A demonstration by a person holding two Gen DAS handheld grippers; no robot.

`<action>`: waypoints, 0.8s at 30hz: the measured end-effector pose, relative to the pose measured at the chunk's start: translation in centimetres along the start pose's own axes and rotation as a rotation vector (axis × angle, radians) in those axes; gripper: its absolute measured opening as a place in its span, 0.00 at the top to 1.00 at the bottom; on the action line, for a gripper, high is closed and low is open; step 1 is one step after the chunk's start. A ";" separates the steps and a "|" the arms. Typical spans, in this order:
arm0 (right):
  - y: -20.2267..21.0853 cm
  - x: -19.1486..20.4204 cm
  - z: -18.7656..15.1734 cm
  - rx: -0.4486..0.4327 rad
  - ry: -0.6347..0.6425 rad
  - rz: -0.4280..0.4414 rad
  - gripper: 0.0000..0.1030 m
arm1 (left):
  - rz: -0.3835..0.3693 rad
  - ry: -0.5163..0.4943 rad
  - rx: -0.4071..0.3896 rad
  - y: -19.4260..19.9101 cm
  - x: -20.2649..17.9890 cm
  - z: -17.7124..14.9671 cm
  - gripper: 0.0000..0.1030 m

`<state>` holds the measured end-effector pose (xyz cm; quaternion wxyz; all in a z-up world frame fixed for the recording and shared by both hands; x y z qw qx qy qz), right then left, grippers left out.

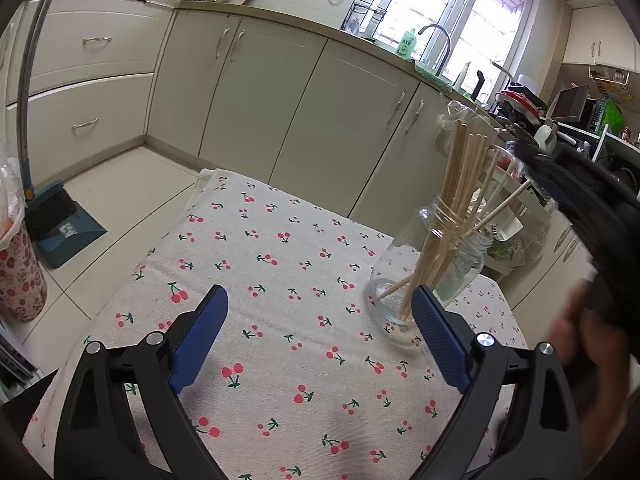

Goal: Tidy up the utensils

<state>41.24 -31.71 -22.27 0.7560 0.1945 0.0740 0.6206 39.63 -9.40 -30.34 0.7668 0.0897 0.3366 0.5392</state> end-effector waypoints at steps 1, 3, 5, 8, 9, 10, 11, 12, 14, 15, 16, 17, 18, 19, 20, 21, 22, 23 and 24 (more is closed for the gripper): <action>0.8 -0.3 0.0 0.012 -0.002 0.004 0.69 | 0.007 0.001 -0.001 0.0 0.0 0.0 0.12; 2.8 -1.2 -0.2 0.043 -0.009 -0.001 0.60 | 0.018 0.003 0.002 0.0 0.1 0.0 0.11; 4.9 -2.0 -1.0 0.098 -0.010 -0.009 0.45 | 0.036 -0.003 0.004 0.0 0.0 0.0 0.11; 7.1 -3.0 -2.6 0.171 -0.001 -0.018 0.39 | 0.067 -0.036 0.017 0.3 -0.5 -0.2 0.11; 8.1 -3.4 -3.5 0.213 0.002 -0.026 0.37 | 0.082 -0.053 0.025 0.6 -0.7 -0.3 0.11; 8.6 -3.8 -4.1 0.243 0.003 -0.031 0.35 | 0.091 -0.071 0.039 1.1 -1.1 -0.7 0.11; 9.0 -4.0 -4.7 0.268 0.004 -0.036 0.35 | 0.094 -0.078 0.046 1.4 -1.2 -0.8 0.11; 9.7 -4.4 -5.5 0.302 0.006 -0.041 0.34 | 0.098 -0.087 0.056 1.9 -1.5 -1.1 0.11; 10.7 -5.0 -6.8 0.362 0.009 -0.056 0.32 | 0.098 -0.112 0.078 3.0 -2.2 -1.5 0.11; 11.3 -5.3 -7.2 0.384 0.007 -0.066 0.31 | 0.101 -0.125 0.089 3.7 -2.6 -1.6 0.11; 11.8 -5.6 -7.6 0.406 0.004 -0.072 0.31 | 0.107 -0.137 0.097 4.5 -3.0 -1.6 0.11; 12.1 -5.8 -7.8 0.420 0.001 -0.073 0.30 | 0.112 -0.148 0.104 5.4 -3.5 -1.6 0.11; 12.9 -6.1 -8.1 0.437 -0.003 -0.075 0.30 | 0.115 -0.157 0.111 6.4 -3.9 -1.5 0.11; 13.8 -6.4 -8.2 0.447 -0.008 -0.080 0.29 | 0.116 -0.164 0.116 7.1 -4.3 -1.5 0.11; 14.4 -6.6 -8.2 0.452 -0.011 -0.082 0.27 | 0.114 -0.173 0.121 8.2 -4.8 -1.5 0.10; 15.3 -6.9 -8.2 0.458 -0.016 -0.084 0.26 | 0.113 -0.184 0.125 9.1 -5.3 -1.4 0.10; 16.3 -7.1 -8.0 0.466 -0.019 -0.085 0.24 | 0.113 -0.200 0.125 10.3 -5.8 -1.3 0.09; 17.0 -7.2 -7.8 0.473 -0.020 -0.086 0.23 | 0.114 -0.215 0.127 11.2 -6.3 -1.3 0.08; 17.8 -7.4 -7.6 0.480 -0.023 -0.085 0.23 | 0.114 -0.232 0.132 12.2 -6.9 -1.3 0.08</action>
Point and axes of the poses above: each gripper's, at about its wrist camera, not at the fingertips, and y roughly against the way its jaws point, x to its left, z to its top, the point moved 4 cm from there along -y, roughly the way its jaws point, and after that the axes turned 15 degrees about -z, right-handed, at the moved point
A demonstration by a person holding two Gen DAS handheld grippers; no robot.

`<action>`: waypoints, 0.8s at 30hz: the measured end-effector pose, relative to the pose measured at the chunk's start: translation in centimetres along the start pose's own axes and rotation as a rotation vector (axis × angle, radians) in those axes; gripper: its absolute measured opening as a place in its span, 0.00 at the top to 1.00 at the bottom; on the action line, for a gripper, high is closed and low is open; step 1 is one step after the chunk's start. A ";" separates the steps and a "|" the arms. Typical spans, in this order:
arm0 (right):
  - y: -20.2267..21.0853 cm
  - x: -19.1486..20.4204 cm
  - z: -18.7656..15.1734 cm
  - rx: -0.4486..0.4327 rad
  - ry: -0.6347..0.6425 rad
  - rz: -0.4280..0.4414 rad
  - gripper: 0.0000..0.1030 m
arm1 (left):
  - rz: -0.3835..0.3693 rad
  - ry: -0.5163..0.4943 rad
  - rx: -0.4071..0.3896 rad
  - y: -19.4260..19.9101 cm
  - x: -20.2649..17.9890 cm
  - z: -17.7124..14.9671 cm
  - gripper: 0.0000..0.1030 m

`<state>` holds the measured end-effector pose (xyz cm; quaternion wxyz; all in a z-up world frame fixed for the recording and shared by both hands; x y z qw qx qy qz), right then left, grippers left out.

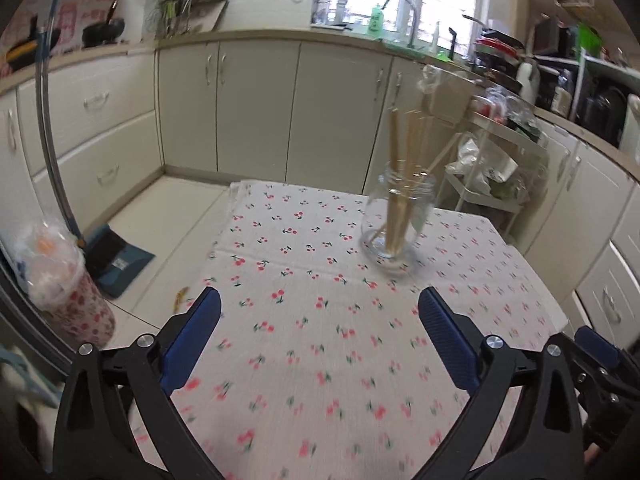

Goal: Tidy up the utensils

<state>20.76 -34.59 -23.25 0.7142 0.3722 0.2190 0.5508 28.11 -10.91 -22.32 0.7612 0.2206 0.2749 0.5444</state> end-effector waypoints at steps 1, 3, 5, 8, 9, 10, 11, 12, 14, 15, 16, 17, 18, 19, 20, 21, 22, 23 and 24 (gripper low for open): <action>1.0 -0.2 0.1 0.005 -0.002 0.005 0.21 | -0.004 -0.025 0.005 1.6 -0.7 -0.1 0.08; 3.4 -0.5 -0.2 0.010 -0.001 0.005 0.17 | -0.006 -0.048 0.014 3.7 -1.6 -0.2 0.08; 5.5 -0.7 -0.4 0.012 -0.001 0.010 0.14 | -0.013 -0.052 0.026 6.1 -2.3 -0.4 0.08; 9.3 -0.7 -1.1 0.035 0.011 0.017 0.10 | -0.017 -0.028 0.060 9.6 -2.8 -0.9 0.08; 10.3 -0.7 -1.4 0.041 0.011 0.022 0.10 | -0.019 -0.022 0.063 11.0 -3.0 -1.0 0.08; 11.5 -0.7 -1.7 0.051 0.009 0.029 0.09 | -0.014 -0.023 0.062 12.0 -3.1 -1.1 0.08; 12.7 -0.7 -2.0 0.057 0.007 0.033 0.08 | 0.001 -0.025 0.060 13.3 -3.3 -1.2 0.08; 13.8 -0.8 -2.4 0.062 0.003 0.034 0.08 | 0.012 -0.024 0.060 14.7 -3.5 -1.3 0.08; 15.7 -1.0 -3.1 0.069 -0.003 0.037 0.07 | 0.028 -0.020 0.073 16.9 -3.7 -1.5 0.08; 16.9 -1.0 -3.7 0.074 -0.001 0.038 0.07 | 0.041 -0.019 0.080 17.8 -3.8 -1.6 0.08; 17.8 -1.0 -4.2 0.073 -0.001 0.042 0.07 | 0.058 -0.015 0.085 19.2 -3.9 -1.9 0.08; 18.6 -1.1 -4.6 0.071 -0.005 0.045 0.07 | 0.060 -0.012 0.084 20.1 -4.0 -2.0 0.08; 19.6 -1.1 -5.3 0.072 -0.009 0.047 0.07 | 0.062 -0.009 0.080 21.0 -4.2 -2.2 0.08; 20.5 -1.1 -5.9 0.073 -0.017 0.059 0.07 | 0.073 -0.008 0.076 22.4 -4.4 -2.5 0.08; 21.2 -1.0 -6.4 0.075 -0.020 0.066 0.07 | 0.078 -0.007 0.078 23.0 -4.5 -2.7 0.08; 21.7 -1.0 -6.7 0.075 -0.017 0.066 0.07 | 0.079 -0.003 0.076 23.8 -4.6 -2.9 0.08; 22.3 -0.9 -6.9 0.072 -0.010 0.064 0.07 | 0.080 0.001 0.076 24.8 -4.8 -3.1 0.08; 23.0 -0.9 -7.0 0.062 0.000 0.058 0.07 | 0.083 0.001 0.076 25.7 -5.0 -3.4 0.08; 23.5 -0.9 -7.0 0.050 0.002 0.052 0.07 | 0.082 -0.002 0.072 26.7 -5.2 -3.6 0.08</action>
Point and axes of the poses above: each gripper's, at about its wrist camera, not at the fingertips, and y roughly against the way its jaws point, x to its left, z to its top, the point moved 4 cm from there along -y, roughly the way its jaws point, and after that the axes turned 15 degrees about -z, right-handed, at the moved point
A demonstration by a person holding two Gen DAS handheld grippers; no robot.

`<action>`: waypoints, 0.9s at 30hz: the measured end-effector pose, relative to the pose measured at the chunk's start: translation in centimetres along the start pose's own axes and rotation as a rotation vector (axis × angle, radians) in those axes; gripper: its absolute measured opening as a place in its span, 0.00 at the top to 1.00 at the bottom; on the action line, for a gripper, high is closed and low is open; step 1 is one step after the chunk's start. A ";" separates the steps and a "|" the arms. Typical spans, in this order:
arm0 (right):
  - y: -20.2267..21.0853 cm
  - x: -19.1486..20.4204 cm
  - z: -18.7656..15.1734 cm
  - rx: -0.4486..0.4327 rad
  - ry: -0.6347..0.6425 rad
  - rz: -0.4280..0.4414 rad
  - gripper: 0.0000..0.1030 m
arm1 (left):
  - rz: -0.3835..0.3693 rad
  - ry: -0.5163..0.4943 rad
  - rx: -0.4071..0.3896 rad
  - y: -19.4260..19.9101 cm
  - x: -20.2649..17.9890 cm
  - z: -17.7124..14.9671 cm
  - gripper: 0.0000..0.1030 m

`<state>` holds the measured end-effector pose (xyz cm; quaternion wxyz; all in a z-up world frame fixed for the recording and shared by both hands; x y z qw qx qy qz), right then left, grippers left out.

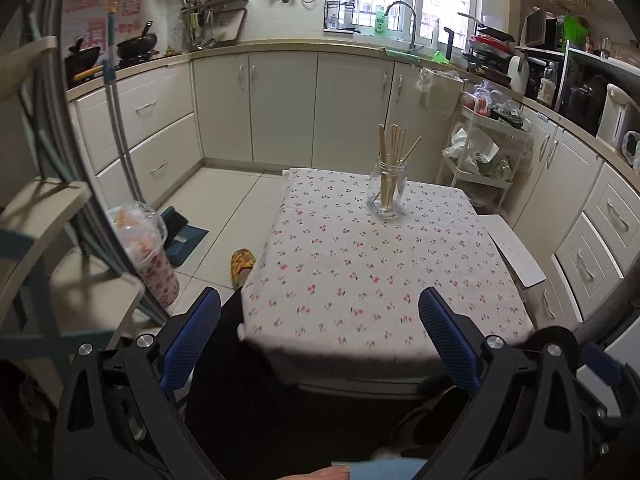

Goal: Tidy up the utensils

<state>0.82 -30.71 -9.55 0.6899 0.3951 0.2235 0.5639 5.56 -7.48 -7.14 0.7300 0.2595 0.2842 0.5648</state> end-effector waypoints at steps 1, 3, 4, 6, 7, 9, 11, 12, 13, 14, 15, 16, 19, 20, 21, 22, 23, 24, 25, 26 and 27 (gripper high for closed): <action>0.6 0.0 0.1 -0.016 0.003 -0.007 0.07 | -0.003 -0.003 -0.005 0.6 -0.1 -0.1 0.08; 1.6 0.1 0.3 -0.040 0.015 -0.011 0.07 | -0.010 -0.013 -0.010 1.7 -0.6 -0.4 0.08; 2.1 0.2 0.4 -0.052 0.018 -0.009 0.07 | -0.015 -0.018 -0.018 2.5 -1.0 -0.6 0.08; 3.0 0.4 0.5 -0.079 0.028 -0.011 0.07 | -0.007 -0.037 -0.034 3.4 -1.4 -0.6 0.08; 3.3 0.4 0.5 -0.089 0.030 -0.014 0.07 | -0.007 -0.052 -0.043 4.0 -1.7 -0.6 0.08; 4.0 0.3 0.6 -0.107 0.029 -0.015 0.07 | -0.009 -0.060 -0.066 5.1 -1.8 -0.3 0.07; 4.6 0.2 0.7 -0.124 0.025 -0.019 0.07 | -0.001 -0.061 -0.098 5.8 -2.0 0.0 0.08; 4.8 0.1 0.7 -0.130 0.023 -0.018 0.07 | 0.000 -0.056 -0.121 6.6 -2.0 0.1 0.07; 5.0 0.0 0.8 -0.135 0.022 -0.016 0.07 | -0.001 -0.052 -0.132 6.9 -2.0 0.3 0.07; 5.1 0.0 0.8 -0.138 0.022 -0.015 0.07 | -0.005 -0.047 -0.143 7.4 -1.9 0.4 0.08; 5.3 0.0 0.8 -0.143 0.025 -0.012 0.07 | -0.011 -0.041 -0.148 7.8 -1.9 0.5 0.08; 5.4 0.1 0.9 -0.147 0.028 -0.007 0.07 | -0.016 -0.037 -0.149 7.9 -1.8 0.5 0.07; 5.6 0.3 0.9 -0.151 0.035 0.006 0.07 | -0.025 -0.038 -0.137 8.2 -1.7 0.3 0.07; 5.6 0.3 0.9 -0.152 0.035 0.007 0.07 | -0.018 -0.034 -0.141 8.5 -1.6 0.3 0.07; 5.7 0.4 0.9 -0.153 0.036 0.008 0.07 | -0.014 -0.032 -0.146 8.6 -1.6 0.4 0.07; 5.8 0.4 1.0 -0.155 0.037 0.009 0.07 | -0.014 -0.029 -0.155 8.8 -1.5 0.4 0.07; 5.9 0.5 1.0 -0.157 0.038 0.009 0.07 | -0.017 -0.024 -0.162 8.9 -1.4 0.5 0.07; 6.0 0.5 1.0 -0.159 0.040 0.009 0.07 | -0.015 -0.020 -0.166 9.0 -1.3 0.5 0.07; 6.1 0.6 1.0 -0.160 0.041 0.009 0.07 | -0.010 -0.018 -0.167 9.1 -1.2 0.5 0.07; 6.1 0.6 0.9 -0.161 0.042 0.009 0.07 | -0.002 -0.018 -0.168 9.1 -1.2 0.5 0.08; 6.2 0.6 0.9 -0.160 0.041 0.009 0.07 | 0.003 -0.018 -0.168 9.1 -1.2 0.5 0.07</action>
Point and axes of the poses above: each gripper's, at about its wrist camera, not at the fingertips, and y roughly against the way its jaws point, x to its left, z to its top, the point moved 4 cm from there along -y, roughly the way its jaws point, and after that the axes turned 15 degrees about -z, right-handed, at the moved point
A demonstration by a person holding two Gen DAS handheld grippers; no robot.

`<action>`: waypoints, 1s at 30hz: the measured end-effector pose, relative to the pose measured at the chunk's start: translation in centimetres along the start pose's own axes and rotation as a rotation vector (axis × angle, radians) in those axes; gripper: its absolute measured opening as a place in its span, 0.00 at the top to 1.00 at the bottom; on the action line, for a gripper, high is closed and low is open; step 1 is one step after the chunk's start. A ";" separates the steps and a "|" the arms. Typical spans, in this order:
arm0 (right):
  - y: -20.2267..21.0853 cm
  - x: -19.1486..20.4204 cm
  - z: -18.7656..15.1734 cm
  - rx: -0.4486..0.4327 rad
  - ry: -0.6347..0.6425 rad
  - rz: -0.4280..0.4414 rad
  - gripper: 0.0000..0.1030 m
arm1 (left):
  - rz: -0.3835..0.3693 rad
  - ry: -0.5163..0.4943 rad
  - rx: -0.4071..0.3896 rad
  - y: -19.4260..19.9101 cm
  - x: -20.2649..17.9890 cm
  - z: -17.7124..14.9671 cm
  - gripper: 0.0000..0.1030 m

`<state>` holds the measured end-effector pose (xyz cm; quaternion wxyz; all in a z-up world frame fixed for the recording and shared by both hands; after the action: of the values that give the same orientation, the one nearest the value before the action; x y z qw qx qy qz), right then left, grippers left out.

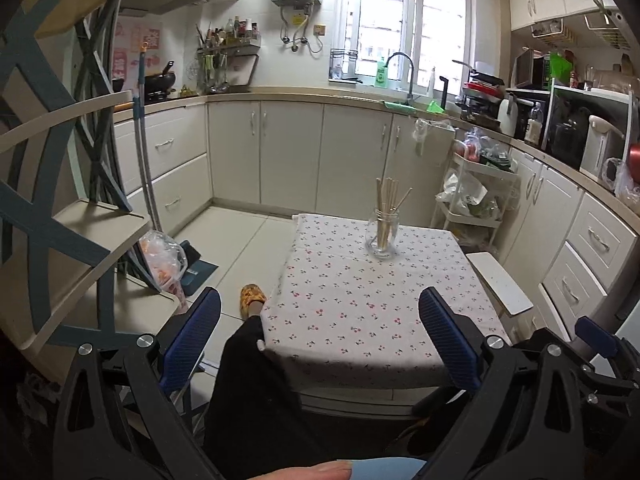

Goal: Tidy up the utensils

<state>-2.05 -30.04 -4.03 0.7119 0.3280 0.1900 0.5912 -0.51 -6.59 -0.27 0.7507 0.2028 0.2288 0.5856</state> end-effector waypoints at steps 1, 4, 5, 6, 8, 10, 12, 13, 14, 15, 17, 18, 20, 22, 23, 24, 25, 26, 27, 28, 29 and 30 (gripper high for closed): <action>0.0 0.0 0.0 0.000 0.000 0.000 0.07 | 0.002 0.001 0.000 0.0 0.1 0.0 0.07; 0.3 0.2 -0.2 -0.006 0.005 0.004 0.07 | 0.008 -0.001 -0.001 0.1 0.1 0.0 0.08; 0.4 0.2 -0.2 -0.006 0.008 0.006 0.07 | 0.013 -0.005 -0.001 0.2 0.0 0.1 0.07; 0.3 0.3 -0.2 -0.005 0.010 0.008 0.07 | 0.017 -0.008 0.000 0.0 0.0 0.1 0.07; 0.3 0.4 -0.2 -0.002 0.014 0.011 0.07 | 0.020 -0.010 0.006 0.0 0.0 0.0 0.08; 0.4 0.5 -0.1 -0.005 0.017 0.010 0.07 | 0.020 -0.008 0.010 -0.1 0.1 0.0 0.08; 0.5 0.6 -0.1 -0.007 0.019 0.011 0.07 | 0.022 -0.006 0.011 -0.1 0.1 0.0 0.07; 0.5 0.5 -0.1 -0.007 0.019 0.011 0.07 | 0.020 -0.006 0.010 -0.1 0.1 0.0 0.07; 0.5 0.6 -0.1 -0.006 0.020 0.011 0.07 | 0.020 -0.006 0.010 -0.1 0.1 0.0 0.07; 0.5 0.6 -0.1 -0.006 0.019 0.012 0.07 | 0.021 -0.006 0.010 -0.1 0.0 0.0 0.07; 0.5 0.7 0.0 -0.005 0.021 0.013 0.07 | 0.021 -0.006 0.011 -0.2 0.0 0.0 0.07; 0.5 0.7 0.0 -0.006 0.021 0.013 0.07 | 0.021 -0.006 0.012 -0.2 0.0 0.0 0.07; 0.5 0.8 0.0 -0.007 0.023 0.014 0.07 | 0.020 -0.006 0.013 -0.2 0.0 0.0 0.07; 0.5 0.8 0.0 -0.005 0.022 0.014 0.07 | 0.021 -0.005 0.013 -0.2 0.0 -0.1 0.08; 0.5 0.8 0.0 -0.005 0.021 0.014 0.07 | 0.021 -0.005 0.013 -0.2 0.0 -0.1 0.08; 0.5 0.9 0.0 -0.005 0.020 0.014 0.07 | 0.020 -0.005 0.014 -0.2 0.0 -0.1 0.07; 0.5 0.9 -0.1 -0.005 0.020 0.014 0.07 | 0.019 -0.006 0.015 -0.3 0.0 -0.1 0.07; 0.5 0.9 -0.1 -0.005 0.021 0.015 0.07 | 0.019 -0.006 0.016 -0.3 0.0 -0.2 0.07; 0.5 0.9 -0.1 -0.004 0.022 0.014 0.07 | 0.019 -0.005 0.015 -0.3 0.0 -0.2 0.08; 0.5 0.9 -0.1 -0.005 0.022 0.014 0.07 | 0.017 -0.005 0.015 -0.4 0.0 -0.2 0.08; 0.5 0.9 -0.1 -0.004 0.022 0.015 0.07 | 0.018 -0.006 0.016 -0.4 0.0 -0.2 0.08; 0.5 0.9 -0.1 -0.005 0.022 0.015 0.07 | 0.018 -0.006 0.016 -0.3 0.0 -0.3 0.08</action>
<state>-2.27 -29.08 -3.63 0.7062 0.3211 0.1938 0.6005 -0.40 -6.70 -0.68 0.7445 0.2125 0.2292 0.5900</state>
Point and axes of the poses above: each gripper's, at about its wrist camera, not at the fingertips, and y roughly against the way its jaws point, x to its left, z to its top, the point moved 4 cm from there along -y, roughly the way its jaws point, and after that the axes turned 15 degrees about -z, right-handed, at the moved point
